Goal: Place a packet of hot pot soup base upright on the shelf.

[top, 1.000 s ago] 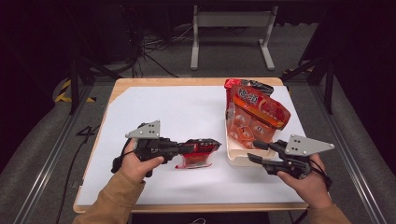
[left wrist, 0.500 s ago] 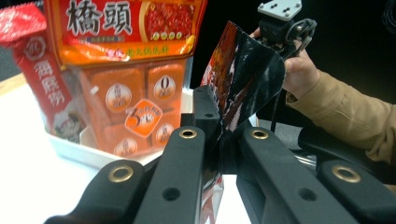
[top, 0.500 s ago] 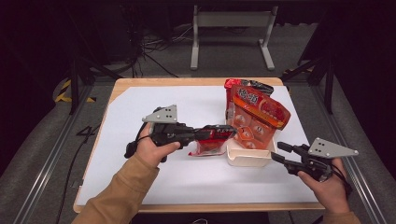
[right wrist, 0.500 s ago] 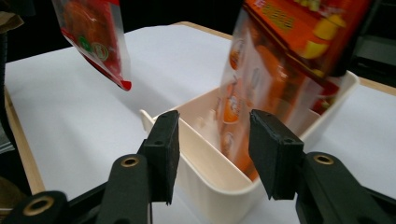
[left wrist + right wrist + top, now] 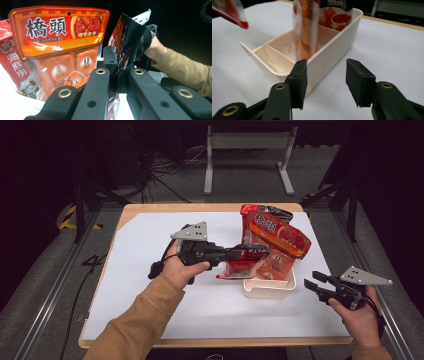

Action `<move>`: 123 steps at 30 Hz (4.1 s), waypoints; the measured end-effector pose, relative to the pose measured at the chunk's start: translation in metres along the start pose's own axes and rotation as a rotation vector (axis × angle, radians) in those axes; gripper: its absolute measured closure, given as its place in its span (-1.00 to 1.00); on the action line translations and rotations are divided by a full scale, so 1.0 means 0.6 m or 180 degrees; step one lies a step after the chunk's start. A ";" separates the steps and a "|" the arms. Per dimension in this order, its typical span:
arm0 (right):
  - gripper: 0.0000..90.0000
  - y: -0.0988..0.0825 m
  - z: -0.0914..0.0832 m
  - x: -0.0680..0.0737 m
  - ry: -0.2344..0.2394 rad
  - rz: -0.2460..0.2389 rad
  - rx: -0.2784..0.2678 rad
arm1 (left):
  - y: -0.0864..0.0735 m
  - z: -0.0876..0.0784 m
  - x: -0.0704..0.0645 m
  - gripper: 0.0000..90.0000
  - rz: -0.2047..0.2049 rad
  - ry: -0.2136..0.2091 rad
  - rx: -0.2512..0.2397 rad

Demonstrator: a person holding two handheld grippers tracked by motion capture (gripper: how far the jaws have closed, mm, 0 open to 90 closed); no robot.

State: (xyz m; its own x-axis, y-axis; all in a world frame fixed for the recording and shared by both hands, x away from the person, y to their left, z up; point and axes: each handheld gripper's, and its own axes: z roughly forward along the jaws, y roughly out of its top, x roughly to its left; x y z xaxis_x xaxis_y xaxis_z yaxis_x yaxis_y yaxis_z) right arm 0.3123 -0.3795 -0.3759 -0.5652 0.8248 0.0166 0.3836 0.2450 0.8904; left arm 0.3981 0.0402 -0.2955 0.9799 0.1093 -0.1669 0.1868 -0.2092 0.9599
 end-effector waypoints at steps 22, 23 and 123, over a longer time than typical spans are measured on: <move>-0.04 -0.022 0.036 -0.029 -0.0223 0.0073 0.0218 | 0.002 0.058 0.025 0.99 -0.0028 -0.0157 -0.0132; -0.04 -0.023 0.037 -0.030 -0.0236 0.0075 0.0230 | 0.001 0.063 0.026 0.99 -0.0020 -0.0176 -0.0132; -0.26 -0.044 0.055 -0.037 -0.0201 0.0062 0.0048 | -0.172 -0.219 -0.017 -0.49 -0.0259 0.1804 0.0208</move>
State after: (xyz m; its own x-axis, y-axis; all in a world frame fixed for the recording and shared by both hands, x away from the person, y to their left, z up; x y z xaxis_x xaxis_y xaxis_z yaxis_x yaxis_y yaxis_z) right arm 0.3391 -0.3872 -0.4146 -0.5106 0.8598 0.0049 0.4055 0.2358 0.8831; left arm 0.3598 0.1883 -0.3633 0.7750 0.6275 -0.0757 0.2817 -0.2358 0.9301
